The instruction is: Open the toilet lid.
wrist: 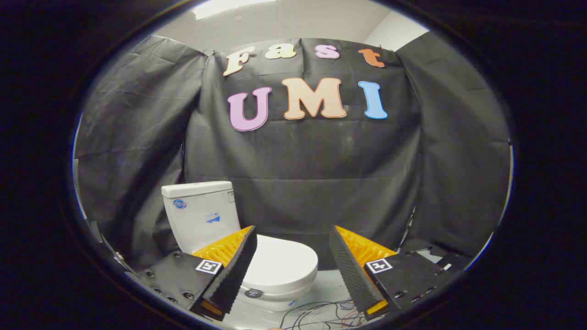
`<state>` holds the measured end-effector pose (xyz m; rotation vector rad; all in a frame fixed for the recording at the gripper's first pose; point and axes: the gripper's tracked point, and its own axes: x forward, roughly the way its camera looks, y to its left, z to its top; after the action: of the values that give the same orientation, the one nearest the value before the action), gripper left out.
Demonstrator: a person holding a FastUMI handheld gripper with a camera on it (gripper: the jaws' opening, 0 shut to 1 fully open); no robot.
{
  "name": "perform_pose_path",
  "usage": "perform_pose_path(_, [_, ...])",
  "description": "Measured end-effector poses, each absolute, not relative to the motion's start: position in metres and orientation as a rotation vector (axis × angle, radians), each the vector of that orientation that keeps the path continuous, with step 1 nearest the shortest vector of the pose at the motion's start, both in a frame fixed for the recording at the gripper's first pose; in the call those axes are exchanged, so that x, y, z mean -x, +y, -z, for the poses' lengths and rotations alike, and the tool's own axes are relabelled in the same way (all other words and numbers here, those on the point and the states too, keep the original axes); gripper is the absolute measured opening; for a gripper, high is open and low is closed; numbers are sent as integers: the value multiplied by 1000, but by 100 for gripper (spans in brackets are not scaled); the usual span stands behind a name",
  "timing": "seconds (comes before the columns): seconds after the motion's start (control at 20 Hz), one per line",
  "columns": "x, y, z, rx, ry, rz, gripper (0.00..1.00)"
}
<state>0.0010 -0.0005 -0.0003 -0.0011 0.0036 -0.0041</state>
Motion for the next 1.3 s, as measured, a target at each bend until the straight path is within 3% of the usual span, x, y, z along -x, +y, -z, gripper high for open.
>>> perform_pose_path(0.65, [-3,0,-3,-2,-7,4,97])
perform_pose_path(0.9, [-35,5,10,10,64,-4,96])
perform_pose_path(1.3, [-83,39,-16,35,-46,-72,96])
